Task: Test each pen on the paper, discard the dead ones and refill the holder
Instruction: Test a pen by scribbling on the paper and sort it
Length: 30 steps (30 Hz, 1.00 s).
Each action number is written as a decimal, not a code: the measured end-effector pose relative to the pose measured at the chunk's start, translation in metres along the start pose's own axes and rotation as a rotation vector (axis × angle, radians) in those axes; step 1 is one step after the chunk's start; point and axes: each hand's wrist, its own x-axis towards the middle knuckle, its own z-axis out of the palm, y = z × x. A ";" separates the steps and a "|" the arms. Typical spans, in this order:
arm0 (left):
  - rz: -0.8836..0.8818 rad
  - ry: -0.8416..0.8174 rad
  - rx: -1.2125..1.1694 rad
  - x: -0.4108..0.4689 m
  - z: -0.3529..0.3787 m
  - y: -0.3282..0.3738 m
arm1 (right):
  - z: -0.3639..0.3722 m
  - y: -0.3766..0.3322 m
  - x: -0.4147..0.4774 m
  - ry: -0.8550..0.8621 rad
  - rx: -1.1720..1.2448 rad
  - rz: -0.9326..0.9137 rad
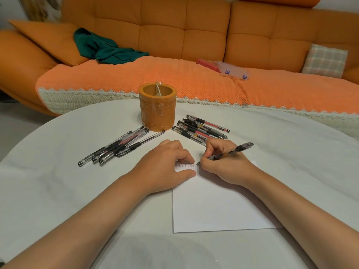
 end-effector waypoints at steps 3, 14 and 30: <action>-0.005 0.001 -0.011 0.001 0.000 -0.001 | 0.000 0.000 -0.001 -0.011 -0.006 -0.006; -0.001 -0.007 -0.012 0.001 0.000 -0.001 | -0.001 0.001 -0.001 -0.018 -0.014 -0.006; -0.002 -0.006 -0.016 0.000 0.000 -0.001 | 0.000 0.000 -0.002 -0.031 0.000 -0.016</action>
